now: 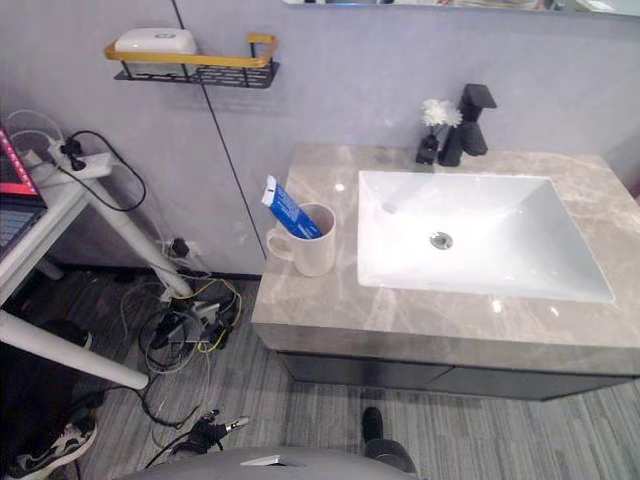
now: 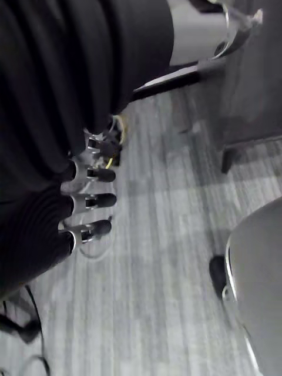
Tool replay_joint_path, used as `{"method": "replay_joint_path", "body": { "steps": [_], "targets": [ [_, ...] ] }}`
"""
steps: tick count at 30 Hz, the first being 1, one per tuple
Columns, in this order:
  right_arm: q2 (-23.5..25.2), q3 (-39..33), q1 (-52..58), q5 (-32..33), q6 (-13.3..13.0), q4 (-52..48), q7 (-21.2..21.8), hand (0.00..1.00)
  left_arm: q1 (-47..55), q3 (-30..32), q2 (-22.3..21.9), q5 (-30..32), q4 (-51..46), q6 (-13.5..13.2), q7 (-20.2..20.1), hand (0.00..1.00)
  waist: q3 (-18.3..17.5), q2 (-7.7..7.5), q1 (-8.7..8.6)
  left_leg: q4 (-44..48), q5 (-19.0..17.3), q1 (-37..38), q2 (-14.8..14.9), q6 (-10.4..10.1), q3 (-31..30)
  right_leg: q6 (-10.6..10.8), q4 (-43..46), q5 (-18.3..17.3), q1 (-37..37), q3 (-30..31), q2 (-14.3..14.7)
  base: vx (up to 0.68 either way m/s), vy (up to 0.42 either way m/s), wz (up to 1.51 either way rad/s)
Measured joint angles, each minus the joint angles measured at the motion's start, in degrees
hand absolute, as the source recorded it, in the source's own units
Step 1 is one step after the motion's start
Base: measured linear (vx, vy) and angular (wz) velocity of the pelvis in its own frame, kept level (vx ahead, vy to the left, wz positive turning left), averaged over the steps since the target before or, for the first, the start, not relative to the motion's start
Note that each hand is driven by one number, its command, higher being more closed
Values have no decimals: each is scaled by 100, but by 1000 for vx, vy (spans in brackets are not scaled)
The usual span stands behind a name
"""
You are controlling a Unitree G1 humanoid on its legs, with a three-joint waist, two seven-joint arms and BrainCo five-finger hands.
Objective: Organize washtable
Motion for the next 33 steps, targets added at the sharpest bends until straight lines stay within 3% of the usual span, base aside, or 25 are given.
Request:
{"method": "replay_joint_path", "body": {
  "steps": [2, 5, 6, 7, 9, 10, 13, 15, 17, 19, 21, 22, 28, 33],
  "targets": [
    [2, -49, -3, 5, 0, 9, 13, 0, 1, 317, -78, -663, 10, -5, 4, 0, 21, 9, 2, -9, 0, 41, 9, -1, -179, 12, -1, -62, 129, -181, -22, 37, -12, 47],
    [-2, -36, -76, 60, -3, 219, 67, 0, 88, 1028, -302, -2738, -245, -133, 50, 0, 3, -43, 64, -65, 32, 34, 9, -54, -363, 8, -2, -119, 194, -374, -55, 23, -7, 32],
    [-2, -35, -77, 78, -4, 226, 66, 0, 118, 1130, -342, -2969, -343, -157, 61, 0, 3, -50, 68, -75, 40, 33, 10, -67, -371, 6, -2, -121, 192, -382, -56, 18, -21, 19],
    [-5, 10, -67, 209, -8, 228, 58, 0, 252, 1539, -550, -3567, -947, -237, 128, 0, 6, -70, 72, -113, 73, 13, 12, -78, -445, 1, -1, -139, 191, -454, -62, 8, -30, 26],
    [-8, 96, -56, 221, -15, 227, 42, 0, 349, 1947, -805, -4174, -1895, -456, 236, 0, 6, -77, 88, -127, 103, -45, 22, -94, -558, -6, -1, -159, 183, -553, -65, 7, -39, 32],
    [-36, 241, -56, 222, -27, 226, 38, 0, 383, 2198, -930, -4542, -2689, -711, 359, 0, 6, -70, 89, -139, 133, -61, 29, -103, -644, -17, -1, -177, 193, -630, -58, 9, -39, 24],
    [-123, 487, -67, 222, -51, 225, 30, 0, 378, 2466, -1029, -4999, -4048, -1092, 599, 0, 8, -63, 97, -168, 192, -83, 40, -113, -717, -31, -1, -188, 189, -715, -53, -5, -29, 19],
    [-134, 562, -32, 222, -71, 228, -5, 0, 355, 2376, -1035, -4976, -5556, -1378, 852, 0, -81, -73, 121, -132, 212, -287, 29, -105, -833, -39, 5, -200, 110, -803, -72, -29, -19, 31],
    [-135, 592, 3, 224, -94, 226, -6, 0, 272, 2234, -1039, -4868, -6434, -1575, 939, 0, -87, -81, 215, -114, 255, -325, 21, -105, -875, -39, 21, -199, 89, -842, -77, -8, -24, 20],
    [-156, 699, 68, 221, -170, 229, -2, 0, 199, 1562, -1020, -4730, -7658, -1762, 987, 0, -160, -101, 261, -76, 306, -384, -2, -117, -988, -39, 40, -198, 117, -971, -99, -8, -15, 27],
    [-163, 704, 68, 222, -176, 230, 3, 0, 196, 896, -972, -4610, -8284, -1836, 906, 0, -170, -110, 277, -70, 375, -388, -37, -144, -996, -39, 40, -198, 143, -1006, -137, -33, 8, 20],
    [-184, 699, 68, 222, -187, 230, 54, 0, 187, 7, -911, -4415, -8751, -1861, 679, 0, -210, -77, 257, -60, 405, -419, -71, -124, -1034, -37, 40, -197, 143, -1043, -169, -58, 16, 15],
    [-200, 703, 71, 217, -185, 271, 141, 0, 168, -2181, -716, -4204, -9280, -1843, -24, 0, -239, -47, 168, -20, 405, -461, -87, -77, -1018, -25, 0, -217, 146, -1045, -222, -91, 28, 1],
    [-235, 746, 63, 216, -184, 330, 196, 0, -33, -2941, -398, -4213, -9154, -1739, -514, 0, -254, -84, 85, 47, 353, -473, -84, -7, -979, -30, -1, -190, 156, -1020, -214, -83, 9, -4]
  ]
}}
